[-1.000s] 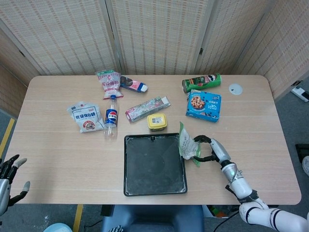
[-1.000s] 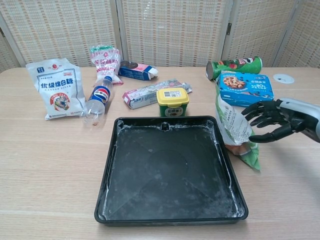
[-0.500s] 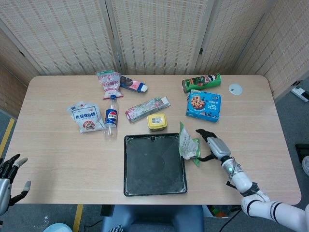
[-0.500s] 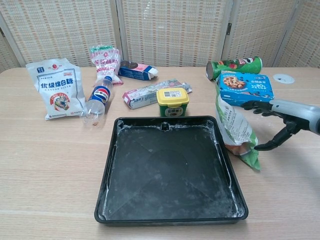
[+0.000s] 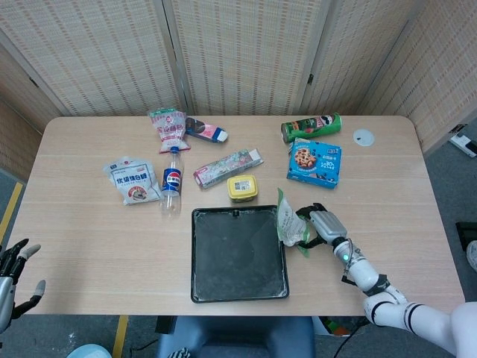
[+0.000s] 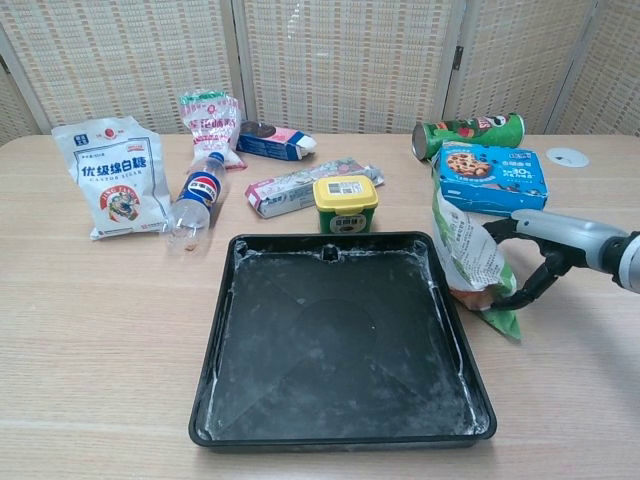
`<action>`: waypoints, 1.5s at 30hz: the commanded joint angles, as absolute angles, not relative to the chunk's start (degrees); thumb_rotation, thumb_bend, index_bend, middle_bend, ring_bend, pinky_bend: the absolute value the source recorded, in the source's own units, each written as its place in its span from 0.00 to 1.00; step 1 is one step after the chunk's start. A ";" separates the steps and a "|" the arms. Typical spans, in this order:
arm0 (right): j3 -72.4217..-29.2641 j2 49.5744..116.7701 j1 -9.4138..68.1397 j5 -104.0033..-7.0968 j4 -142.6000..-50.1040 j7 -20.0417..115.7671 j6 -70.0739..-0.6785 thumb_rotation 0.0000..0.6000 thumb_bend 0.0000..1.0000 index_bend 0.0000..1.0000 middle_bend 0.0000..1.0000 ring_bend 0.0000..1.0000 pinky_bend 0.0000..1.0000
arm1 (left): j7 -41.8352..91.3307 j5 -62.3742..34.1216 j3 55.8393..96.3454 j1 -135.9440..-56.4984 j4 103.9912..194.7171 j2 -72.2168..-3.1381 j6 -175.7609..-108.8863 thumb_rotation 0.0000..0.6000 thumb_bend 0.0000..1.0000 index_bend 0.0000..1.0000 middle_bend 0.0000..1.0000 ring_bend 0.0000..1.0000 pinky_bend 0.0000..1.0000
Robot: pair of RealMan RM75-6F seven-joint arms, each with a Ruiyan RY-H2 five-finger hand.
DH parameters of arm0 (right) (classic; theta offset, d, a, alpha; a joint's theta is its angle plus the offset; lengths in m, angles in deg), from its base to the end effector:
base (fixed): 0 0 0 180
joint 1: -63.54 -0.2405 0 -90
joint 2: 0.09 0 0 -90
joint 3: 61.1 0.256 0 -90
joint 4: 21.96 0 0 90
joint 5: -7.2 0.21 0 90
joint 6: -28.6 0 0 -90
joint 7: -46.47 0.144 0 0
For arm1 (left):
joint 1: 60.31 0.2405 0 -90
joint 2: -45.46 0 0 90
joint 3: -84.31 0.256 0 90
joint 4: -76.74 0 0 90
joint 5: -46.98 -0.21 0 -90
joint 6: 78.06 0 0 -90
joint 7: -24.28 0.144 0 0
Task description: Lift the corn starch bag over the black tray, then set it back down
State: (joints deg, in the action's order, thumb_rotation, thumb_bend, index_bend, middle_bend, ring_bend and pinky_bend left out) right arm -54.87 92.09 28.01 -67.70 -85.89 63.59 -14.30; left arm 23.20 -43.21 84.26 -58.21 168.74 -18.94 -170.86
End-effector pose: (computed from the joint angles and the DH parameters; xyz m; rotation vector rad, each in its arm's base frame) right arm -0.2597 -0.3373 -0.0355 1.7308 -1.4366 0.8488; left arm -0.3167 0.1325 0.1650 -1.3247 -0.8976 -0.9192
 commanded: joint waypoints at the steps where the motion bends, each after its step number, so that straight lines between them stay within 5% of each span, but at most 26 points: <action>1: -55.00 93.27 28.21 -68.16 -84.64 63.15 -15.30 1.00 0.20 0.40 0.34 0.21 0.00 | 23.11 -43.18 84.27 -58.14 168.68 -18.93 -170.93 1.00 0.44 0.21 0.13 0.15 0.02; 12: -54.85 92.30 30.83 -70.22 -85.75 61.35 -23.15 1.00 0.44 0.56 0.46 0.36 0.03 | 22.69 -43.14 84.28 -58.06 168.29 -18.88 -170.90 1.00 0.44 0.21 0.13 0.15 0.02; 20: -53.86 86.39 31.21 -74.86 -94.36 50.11 -32.19 1.00 0.45 0.57 0.48 0.42 0.09 | 22.18 -43.43 84.22 -58.16 168.12 -18.93 -171.00 1.00 0.44 0.21 0.13 0.15 0.02; 27: -53.28 82.72 27.36 -78.22 -102.24 32.21 -31.91 1.00 0.46 0.57 0.49 0.45 0.18 | 21.32 -43.63 84.28 -57.92 167.63 -19.08 -171.49 1.00 0.44 0.21 0.13 0.15 0.02; 38: -52.59 85.03 22.59 -81.86 -104.59 9.66 -31.96 1.00 0.48 0.58 0.53 0.59 0.45 | 19.54 -43.81 84.35 -57.32 166.42 -19.22 -172.50 1.00 0.44 0.21 0.13 0.15 0.02; 45: -53.57 87.16 20.54 -85.71 -102.54 -0.59 -32.60 1.00 0.48 0.58 0.53 0.61 0.46 | 18.96 -44.05 84.26 -57.37 166.01 -19.29 -172.67 1.00 0.44 0.21 0.13 0.15 0.02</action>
State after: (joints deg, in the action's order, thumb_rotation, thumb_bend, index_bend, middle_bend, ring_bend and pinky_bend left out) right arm -53.08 86.09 21.67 -83.80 -103.53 2.50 -32.23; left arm 18.97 -44.05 84.27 -57.36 166.02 -19.28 -172.66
